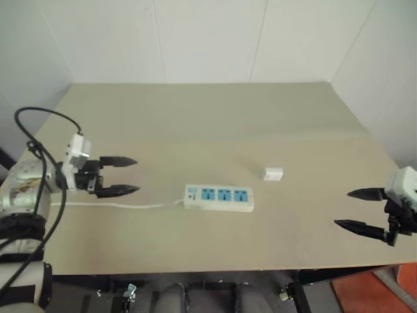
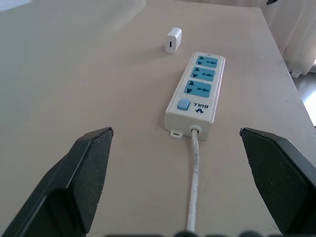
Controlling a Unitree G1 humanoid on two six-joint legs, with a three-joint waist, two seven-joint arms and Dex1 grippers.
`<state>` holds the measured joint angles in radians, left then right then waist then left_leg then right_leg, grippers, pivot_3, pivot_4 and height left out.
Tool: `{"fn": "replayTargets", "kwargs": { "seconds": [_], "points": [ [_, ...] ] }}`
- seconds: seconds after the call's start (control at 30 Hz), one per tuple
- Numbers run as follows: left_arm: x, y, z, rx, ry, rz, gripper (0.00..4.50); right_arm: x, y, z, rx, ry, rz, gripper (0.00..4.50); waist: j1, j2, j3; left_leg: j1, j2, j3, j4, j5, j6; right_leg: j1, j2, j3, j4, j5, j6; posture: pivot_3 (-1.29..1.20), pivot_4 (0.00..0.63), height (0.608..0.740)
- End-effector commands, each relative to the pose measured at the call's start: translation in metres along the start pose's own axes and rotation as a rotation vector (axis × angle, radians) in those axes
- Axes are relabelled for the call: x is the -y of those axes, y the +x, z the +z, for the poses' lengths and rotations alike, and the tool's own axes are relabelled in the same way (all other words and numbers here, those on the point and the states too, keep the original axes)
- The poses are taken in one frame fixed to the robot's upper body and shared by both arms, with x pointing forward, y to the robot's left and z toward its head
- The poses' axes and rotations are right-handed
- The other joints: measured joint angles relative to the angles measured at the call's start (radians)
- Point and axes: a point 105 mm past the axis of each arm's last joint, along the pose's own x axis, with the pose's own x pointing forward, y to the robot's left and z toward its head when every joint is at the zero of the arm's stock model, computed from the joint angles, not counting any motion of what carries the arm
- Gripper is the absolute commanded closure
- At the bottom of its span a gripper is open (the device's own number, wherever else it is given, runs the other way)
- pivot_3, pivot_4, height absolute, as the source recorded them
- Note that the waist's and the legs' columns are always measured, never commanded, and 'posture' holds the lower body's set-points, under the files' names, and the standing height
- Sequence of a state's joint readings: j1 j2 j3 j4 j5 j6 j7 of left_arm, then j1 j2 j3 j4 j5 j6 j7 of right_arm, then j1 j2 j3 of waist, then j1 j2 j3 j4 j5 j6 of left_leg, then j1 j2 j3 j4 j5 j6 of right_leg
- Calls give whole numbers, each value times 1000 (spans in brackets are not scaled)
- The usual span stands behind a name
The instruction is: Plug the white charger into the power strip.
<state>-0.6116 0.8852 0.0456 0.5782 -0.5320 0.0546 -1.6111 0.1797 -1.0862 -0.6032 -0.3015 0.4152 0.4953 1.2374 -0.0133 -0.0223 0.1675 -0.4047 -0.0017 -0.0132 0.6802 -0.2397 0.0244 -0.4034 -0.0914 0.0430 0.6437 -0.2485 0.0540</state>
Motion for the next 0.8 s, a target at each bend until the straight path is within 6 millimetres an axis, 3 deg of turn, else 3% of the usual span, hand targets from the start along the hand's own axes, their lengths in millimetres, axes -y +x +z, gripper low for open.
{"fn": "replayTargets", "kwargs": {
  "seconds": [0.03,0.43,0.8],
  "points": [
    [-3,11,-1,34,34,-20,6,6,-3,10,21,-58,-16,0,1,0,0,0,0,0,0,0,0,0,0,0,0,0,0,0,150,740],
    [-9,100,-18,86,64,-176,6,-2,3,22,58,-104,-6,0,9,-1,0,-2,-1,7,2,0,1,0,0,0,0,0,0,0,150,740],
    [1,138,-27,55,38,-269,6,-20,1,28,71,-85,-37,0,7,-2,0,-2,-1,6,2,0,1,0,0,0,0,0,0,0,150,740]
  ]
}}
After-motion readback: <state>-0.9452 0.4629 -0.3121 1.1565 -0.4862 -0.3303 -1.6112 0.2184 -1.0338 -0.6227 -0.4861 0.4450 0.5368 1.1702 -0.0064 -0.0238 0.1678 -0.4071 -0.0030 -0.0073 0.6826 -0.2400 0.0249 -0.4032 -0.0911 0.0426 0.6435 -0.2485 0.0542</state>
